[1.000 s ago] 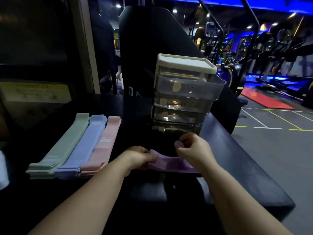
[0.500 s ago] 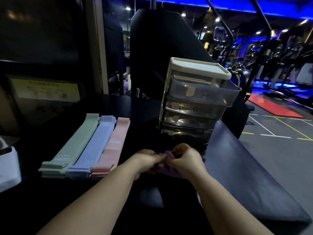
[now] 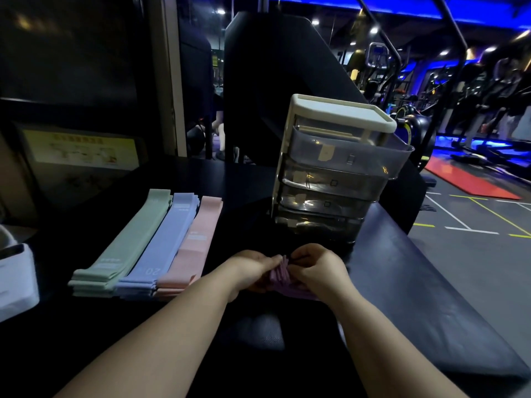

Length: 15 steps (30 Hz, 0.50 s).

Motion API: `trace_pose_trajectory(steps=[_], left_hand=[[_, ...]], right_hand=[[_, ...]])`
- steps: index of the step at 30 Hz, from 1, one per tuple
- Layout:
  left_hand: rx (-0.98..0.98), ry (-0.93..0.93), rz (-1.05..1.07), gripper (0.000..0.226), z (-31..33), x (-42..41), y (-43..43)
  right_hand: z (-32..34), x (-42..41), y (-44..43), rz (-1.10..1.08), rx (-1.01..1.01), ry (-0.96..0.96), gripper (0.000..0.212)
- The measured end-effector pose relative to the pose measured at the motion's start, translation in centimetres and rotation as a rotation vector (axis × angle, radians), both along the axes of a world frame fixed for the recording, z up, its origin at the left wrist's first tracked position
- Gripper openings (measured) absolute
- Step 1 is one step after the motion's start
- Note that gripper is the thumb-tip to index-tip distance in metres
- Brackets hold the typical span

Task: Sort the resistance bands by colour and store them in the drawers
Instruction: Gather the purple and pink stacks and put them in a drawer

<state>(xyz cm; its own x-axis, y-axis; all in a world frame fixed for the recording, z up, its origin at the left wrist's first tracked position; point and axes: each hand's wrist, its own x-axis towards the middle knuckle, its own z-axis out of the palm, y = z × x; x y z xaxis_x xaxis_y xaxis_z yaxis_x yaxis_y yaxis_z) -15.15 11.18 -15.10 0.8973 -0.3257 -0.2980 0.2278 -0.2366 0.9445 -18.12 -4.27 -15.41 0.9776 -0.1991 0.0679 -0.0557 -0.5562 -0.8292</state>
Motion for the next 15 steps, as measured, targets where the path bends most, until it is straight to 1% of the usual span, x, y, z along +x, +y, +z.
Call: trace_pose_trajectory(steps=[3,5,6,9,10,13,15], left_hand=[[0.009,-0.003,-0.018,0.035,0.3,-0.2,0.2],[0.025,-0.023,-0.022,0.033,0.2,-0.3,0.1],[0.032,-0.031,-0.019,0.029,0.2,-0.3,0.0],[0.041,-0.043,0.002,0.024,0.0,-0.2,-0.3],[0.039,-0.043,0.006,0.024,-0.1,-0.1,-0.4],[0.051,-0.040,0.008,0.021,-0.2,0.1,-0.3],[0.063,-0.048,0.014,0.021,-0.2,0.1,-0.3]], right_hand=[[-0.2,0.1,0.1,-0.003,-0.051,-0.043,0.018],[-0.1,-0.1,0.3,-0.032,-0.123,-0.064,0.018],[-0.1,-0.2,0.4,-0.043,-0.160,-0.065,0.022],[0.1,-0.7,-0.4,-0.059,-0.243,-0.031,0.049],[0.1,-0.9,-1.0,-0.072,-0.288,-0.031,0.048],[0.2,-1.4,-3.8,-0.200,-0.420,-0.084,0.032],[0.0,-1.7,-5.8,-0.285,-0.425,-0.053,0.032]])
